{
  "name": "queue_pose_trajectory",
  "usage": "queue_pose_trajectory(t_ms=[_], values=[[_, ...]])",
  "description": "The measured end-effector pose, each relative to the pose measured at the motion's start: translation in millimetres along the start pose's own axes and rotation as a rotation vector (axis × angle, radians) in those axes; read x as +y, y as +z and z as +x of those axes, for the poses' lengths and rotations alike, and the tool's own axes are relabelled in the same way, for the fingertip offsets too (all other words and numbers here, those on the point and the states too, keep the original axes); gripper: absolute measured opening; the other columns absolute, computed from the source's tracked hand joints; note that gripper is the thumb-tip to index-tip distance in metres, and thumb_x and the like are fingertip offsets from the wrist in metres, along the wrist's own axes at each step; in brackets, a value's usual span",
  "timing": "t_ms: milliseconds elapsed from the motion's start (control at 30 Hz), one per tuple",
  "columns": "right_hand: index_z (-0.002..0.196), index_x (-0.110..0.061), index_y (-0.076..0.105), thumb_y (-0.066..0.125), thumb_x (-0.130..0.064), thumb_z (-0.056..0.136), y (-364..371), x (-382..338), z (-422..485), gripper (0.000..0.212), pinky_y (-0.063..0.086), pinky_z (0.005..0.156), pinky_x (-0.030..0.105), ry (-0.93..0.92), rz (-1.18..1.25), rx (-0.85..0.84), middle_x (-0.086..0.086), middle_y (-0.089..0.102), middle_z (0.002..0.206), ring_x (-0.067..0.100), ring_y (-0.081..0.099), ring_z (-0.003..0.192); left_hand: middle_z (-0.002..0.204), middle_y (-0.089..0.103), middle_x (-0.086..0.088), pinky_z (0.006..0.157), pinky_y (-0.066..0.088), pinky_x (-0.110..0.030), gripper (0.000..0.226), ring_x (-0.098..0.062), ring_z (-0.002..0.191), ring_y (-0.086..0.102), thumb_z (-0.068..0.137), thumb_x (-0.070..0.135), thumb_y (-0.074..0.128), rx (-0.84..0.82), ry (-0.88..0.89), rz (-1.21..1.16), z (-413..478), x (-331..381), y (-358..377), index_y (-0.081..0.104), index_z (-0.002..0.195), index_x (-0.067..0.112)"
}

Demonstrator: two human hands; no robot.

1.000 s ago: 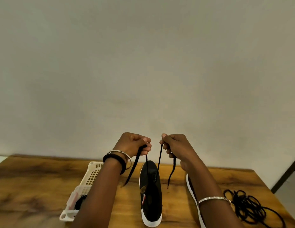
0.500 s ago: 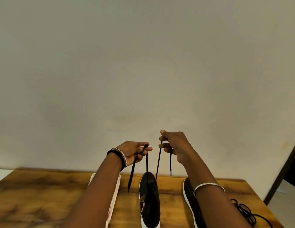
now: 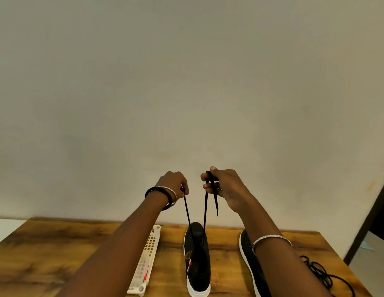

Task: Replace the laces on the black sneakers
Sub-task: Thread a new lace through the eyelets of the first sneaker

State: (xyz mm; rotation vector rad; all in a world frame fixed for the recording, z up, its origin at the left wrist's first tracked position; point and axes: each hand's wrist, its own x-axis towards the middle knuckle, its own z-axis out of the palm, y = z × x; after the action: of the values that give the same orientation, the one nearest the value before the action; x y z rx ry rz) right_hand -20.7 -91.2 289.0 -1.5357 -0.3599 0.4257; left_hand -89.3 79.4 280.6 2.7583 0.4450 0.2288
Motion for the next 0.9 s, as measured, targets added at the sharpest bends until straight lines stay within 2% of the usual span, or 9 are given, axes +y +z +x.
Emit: queue_pose_trajectory(t_ms=[67, 167, 267, 400, 533, 633, 700, 767, 900], values=[[0.105, -0.001, 0.072, 0.046, -0.021, 0.107, -0.2, -0.4, 0.0, 0.034, 0.060, 0.073, 0.029, -0.010, 0.005, -0.013, 0.014, 0.075, 0.104, 0.023, 0.072, 0.079, 0.100, 0.072, -0.002, 0.082, 0.057, -0.032, 0.030, -0.020, 0.087, 0.069, 0.089, -0.001, 0.060, 0.064, 0.053, 0.100, 2.5, 1.6, -2.5, 0.078, 0.088, 0.024], [0.102, 0.000, 0.073, 0.043, -0.010, 0.103, 0.6, -1.0, -0.2, 0.032, 0.061, 0.075, 0.032, -0.015, 0.018, -0.012, 0.018, 0.074, 0.104, 0.026, 0.072, 0.079, 0.101, 0.070, -0.002, 0.079, 0.056, -0.032, 0.042, -0.022, 0.086, 0.068, 0.086, -0.007, 0.051, 0.127, 0.079, 0.129, 3.4, 1.9, -7.6, 0.077, 0.085, 0.025], [0.100, -0.003, 0.074, 0.043, -0.002, 0.098, 1.8, -1.8, -1.4, 0.032, 0.062, 0.081, 0.036, -0.021, -0.014, 0.014, 0.017, 0.074, 0.099, 0.030, 0.074, 0.079, 0.103, 0.071, 0.000, 0.079, 0.049, -0.024, 0.039, -0.020, 0.097, 0.066, 0.088, -0.008, 0.052, 0.146, 0.128, 0.137, 3.6, 3.0, -12.7, 0.075, 0.097, 0.022], [0.105, -0.001, 0.073, 0.042, 0.015, 0.094, 1.6, -1.6, -2.0, 0.037, 0.061, 0.070, 0.031, -0.103, -0.027, -0.014, 0.015, 0.072, 0.105, 0.026, 0.073, 0.076, 0.108, 0.073, 0.001, 0.087, 0.050, -0.024, 0.031, -0.017, 0.104, 0.065, 0.092, -0.003, 0.056, 0.156, 0.192, 0.164, 5.0, 8.5, -21.4, 0.074, 0.106, 0.018], [0.104, 0.000, 0.075, 0.063, 0.011, 0.090, -3.2, -3.5, -2.0, 0.021, 0.061, 0.069, 0.029, -0.169, 0.009, -0.019, 0.016, 0.075, 0.102, 0.029, 0.074, 0.081, 0.104, 0.074, -0.002, 0.088, 0.053, -0.028, 0.020, -0.017, 0.098, 0.068, 0.088, 0.006, 0.071, -0.043, 0.197, 0.149, 5.0, 14.9, -40.1, 0.078, 0.103, 0.018], [0.102, -0.001, 0.077, 0.070, 0.003, 0.089, -6.3, -7.8, -0.1, 0.016, 0.061, 0.070, 0.029, -0.219, -0.002, -0.005, 0.019, 0.076, 0.096, 0.026, 0.073, 0.078, 0.095, 0.076, 0.001, 0.076, 0.051, -0.023, 0.018, -0.009, 0.082, 0.065, 0.087, 0.014, 0.074, -0.256, 0.217, 0.134, 2.1, 16.2, -56.9, 0.078, 0.104, 0.019], [0.101, -0.002, 0.077, 0.072, -0.001, 0.089, -7.6, -10.8, 1.2, 0.013, 0.060, 0.070, 0.029, -0.251, -0.017, 0.012, 0.019, 0.076, 0.092, 0.024, 0.072, 0.075, 0.087, 0.077, 0.006, 0.065, 0.048, -0.018, 0.015, -0.004, 0.068, 0.060, 0.090, 0.018, 0.071, -0.319, 0.205, 0.040, -0.3, 16.0, -66.5, 0.078, 0.103, 0.019], [0.101, -0.005, 0.078, 0.073, -0.005, 0.089, -7.9, -14.0, 0.5, 0.013, 0.058, 0.067, 0.026, -0.268, -0.030, 0.015, 0.016, 0.076, 0.091, 0.021, 0.071, 0.074, 0.085, 0.077, 0.002, 0.060, 0.049, -0.018, 0.014, -0.004, 0.065, 0.062, 0.093, 0.015, 0.067, -0.292, 0.179, -0.183, -0.9, 13.7, -72.6, 0.078, 0.102, 0.014], [0.100, -0.015, 0.079, 0.076, -0.016, 0.089, -6.5, -17.2, -3.7, 0.012, 0.051, 0.064, 0.024, -0.291, -0.048, 0.038, 0.004, 0.078, 0.091, 0.015, 0.069, 0.080, 0.096, 0.076, -0.016, 0.069, 0.058, -0.023, 0.016, -0.016, 0.077, 0.072, 0.095, 0.006, 0.065, -0.206, 0.124, -0.630, -2.4, 13.3, -77.0, 0.073, 0.106, 0.000]])
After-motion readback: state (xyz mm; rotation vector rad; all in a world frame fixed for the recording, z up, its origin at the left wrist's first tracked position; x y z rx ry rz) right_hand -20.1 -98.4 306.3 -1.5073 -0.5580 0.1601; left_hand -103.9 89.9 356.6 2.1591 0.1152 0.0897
